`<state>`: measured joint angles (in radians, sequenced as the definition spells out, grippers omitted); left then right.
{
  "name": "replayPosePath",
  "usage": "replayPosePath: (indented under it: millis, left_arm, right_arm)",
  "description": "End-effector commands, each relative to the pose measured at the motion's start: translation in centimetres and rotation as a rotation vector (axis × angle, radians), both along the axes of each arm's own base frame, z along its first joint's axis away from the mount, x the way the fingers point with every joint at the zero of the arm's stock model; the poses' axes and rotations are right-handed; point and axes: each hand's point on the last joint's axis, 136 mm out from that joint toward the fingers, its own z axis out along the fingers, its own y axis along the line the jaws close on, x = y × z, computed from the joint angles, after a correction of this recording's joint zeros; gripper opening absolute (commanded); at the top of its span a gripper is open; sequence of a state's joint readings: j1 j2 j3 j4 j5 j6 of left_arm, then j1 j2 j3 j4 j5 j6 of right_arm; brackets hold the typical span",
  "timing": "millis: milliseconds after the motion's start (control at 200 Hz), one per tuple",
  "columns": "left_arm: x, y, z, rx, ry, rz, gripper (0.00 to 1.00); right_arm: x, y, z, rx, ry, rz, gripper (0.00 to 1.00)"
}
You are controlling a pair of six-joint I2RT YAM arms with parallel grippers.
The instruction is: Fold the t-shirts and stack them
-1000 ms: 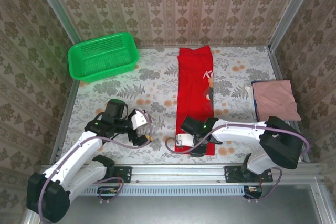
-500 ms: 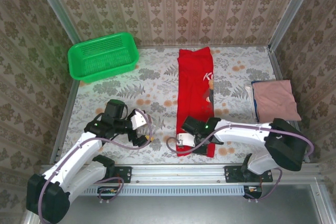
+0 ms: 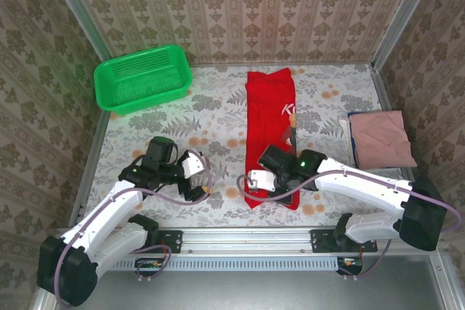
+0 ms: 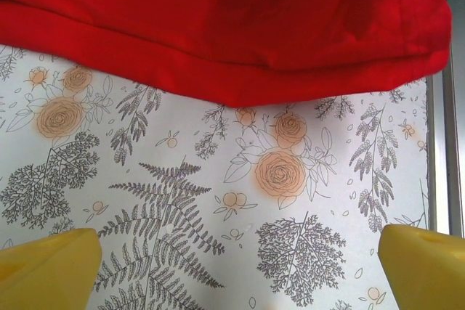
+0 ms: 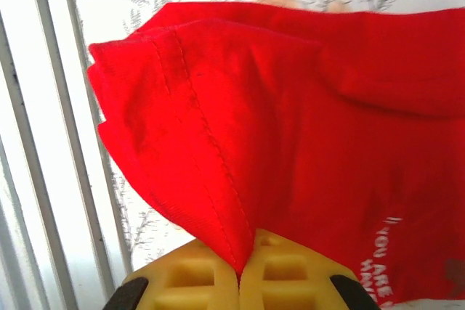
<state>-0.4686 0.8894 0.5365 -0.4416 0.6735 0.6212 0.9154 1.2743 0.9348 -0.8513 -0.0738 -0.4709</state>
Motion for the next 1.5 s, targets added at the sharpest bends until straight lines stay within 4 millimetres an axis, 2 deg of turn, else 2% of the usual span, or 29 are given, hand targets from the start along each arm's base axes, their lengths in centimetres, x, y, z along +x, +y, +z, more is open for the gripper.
replayPosePath:
  millis: [0,155,215,250,610,815,1145,1490]
  left_arm:
    - [0.7,-0.3,1.3,-0.031,-0.026,0.006,1.00]
    - [0.9,-0.4,1.4,-0.029,-0.030,0.010,1.00]
    - [1.0,-0.5,1.4,-0.030,-0.028,0.008,1.00]
    - [1.2,-0.6,1.6,-0.032,-0.030,0.009,1.00]
    - [2.4,-1.4,2.1,-0.046,-0.016,0.009,1.00]
    - [2.8,-1.7,2.1,-0.045,0.012,0.013,1.00]
    - [3.8,-1.9,2.3,-0.043,0.022,0.044,1.00]
    - [4.7,-2.3,2.5,-0.037,0.027,0.050,1.00]
  right_arm:
    - [1.4,-0.8,0.8,-0.037,0.001,0.025,0.00]
    - [5.0,-1.7,1.3,-0.047,-0.031,-0.002,0.00]
    - [6.8,-1.9,2.1,-0.029,-0.063,-0.022,0.00]
    - [7.8,-2.0,1.4,-0.044,-0.052,-0.029,0.00]
    - [17.9,-2.3,1.6,-0.034,-0.137,-0.104,0.00]
    - [22.7,-2.6,2.1,-0.008,-0.170,-0.151,0.00]
    - [27.5,-3.0,0.4,-0.002,-0.171,-0.190,0.00]
    - [30.7,-3.4,-2.0,-0.005,-0.172,-0.223,0.00]
